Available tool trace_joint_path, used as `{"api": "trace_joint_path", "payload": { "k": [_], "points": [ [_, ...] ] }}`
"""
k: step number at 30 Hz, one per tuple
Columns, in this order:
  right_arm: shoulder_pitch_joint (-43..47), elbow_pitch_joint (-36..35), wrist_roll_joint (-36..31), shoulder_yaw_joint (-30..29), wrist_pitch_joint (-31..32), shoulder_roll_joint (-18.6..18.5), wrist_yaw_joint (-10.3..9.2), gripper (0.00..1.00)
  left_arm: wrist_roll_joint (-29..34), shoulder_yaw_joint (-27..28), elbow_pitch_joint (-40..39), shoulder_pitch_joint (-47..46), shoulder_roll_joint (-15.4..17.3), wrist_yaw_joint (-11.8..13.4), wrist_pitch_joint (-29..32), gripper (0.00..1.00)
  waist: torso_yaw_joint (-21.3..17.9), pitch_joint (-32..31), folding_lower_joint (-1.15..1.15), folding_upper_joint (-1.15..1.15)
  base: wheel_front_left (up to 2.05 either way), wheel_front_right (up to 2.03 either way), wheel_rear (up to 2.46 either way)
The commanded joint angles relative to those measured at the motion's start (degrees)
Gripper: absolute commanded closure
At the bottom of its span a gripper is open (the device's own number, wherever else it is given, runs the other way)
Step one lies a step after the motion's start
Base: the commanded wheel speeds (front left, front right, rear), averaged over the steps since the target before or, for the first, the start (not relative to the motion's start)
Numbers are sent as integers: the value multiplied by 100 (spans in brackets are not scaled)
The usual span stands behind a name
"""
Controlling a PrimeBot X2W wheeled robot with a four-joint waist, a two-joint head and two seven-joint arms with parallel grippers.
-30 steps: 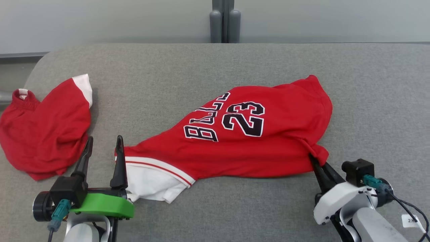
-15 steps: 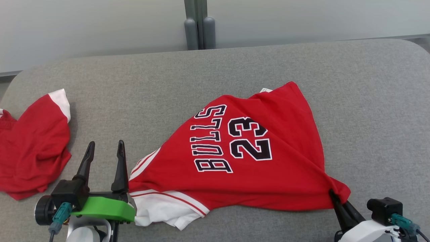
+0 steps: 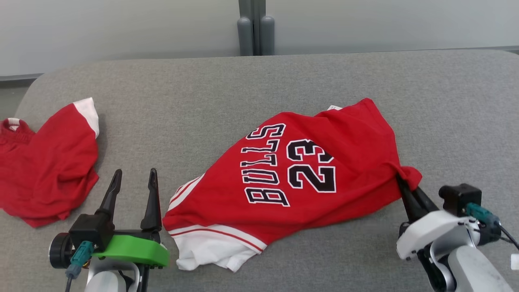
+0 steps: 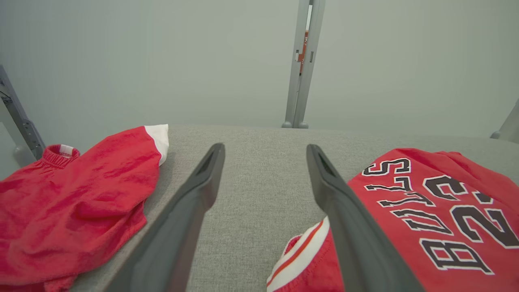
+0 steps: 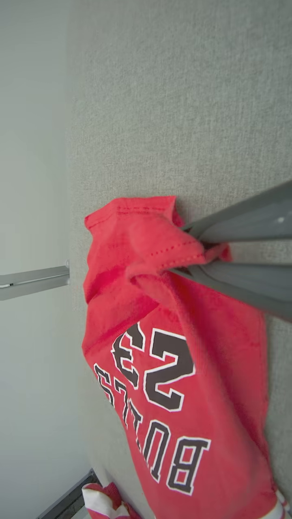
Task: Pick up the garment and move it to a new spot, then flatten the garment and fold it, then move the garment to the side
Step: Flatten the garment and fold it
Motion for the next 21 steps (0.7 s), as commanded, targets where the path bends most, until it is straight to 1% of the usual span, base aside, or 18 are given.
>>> {"api": "trace_joint_path", "payload": {
  "k": [1,5,6,7,8,9,12,15,18,21],
  "points": [
    [-213,168,-78,-23,4,3,-4,100,-19,-15,8,-84,5,-35,-4,0,125,32,0,0,0,0,0],
    [-856,872,-147,-45,-58,74,-4,100,-43,-54,38,-106,6,-21,-4,0,279,64,0,0,0,0,0],
    [-1021,1091,-146,-42,-101,93,-4,89,-45,-68,45,-107,6,-18,-4,0,310,74,0,0,0,0,0],
    [-1136,1268,-136,-31,-128,100,-5,68,-47,-74,46,-104,6,-18,-4,0,334,82,0,0,0,0,0],
    [-1274,1489,-143,-12,-179,102,-4,27,-53,-92,53,-103,6,-18,-4,0,364,92,0,0,0,0,0],
    [-1376,1650,-143,6,-229,117,-4,0,-60,-103,57,-105,6,-18,-4,0,383,97,0,0,0,0,0],
    [-1639,2087,-86,90,-440,145,-5,0,-73,-126,63,-93,6,-11,-4,0,421,101,0,0,0,0,0],
    [-1747,2291,8,177,-660,142,-4,0,-76,-113,50,-47,6,14,-4,0,401,90,0,0,0,0,0],
    [-1706,2243,73,261,-791,111,-5,0,-62,-85,44,-6,6,35,-4,0,325,68,0,0,0,0,0],
    [-1549,1964,103,253,-836,72,-5,0,-30,-25,34,18,6,49,-4,0,213,42,0,0,0,0,0]
  ]
}}
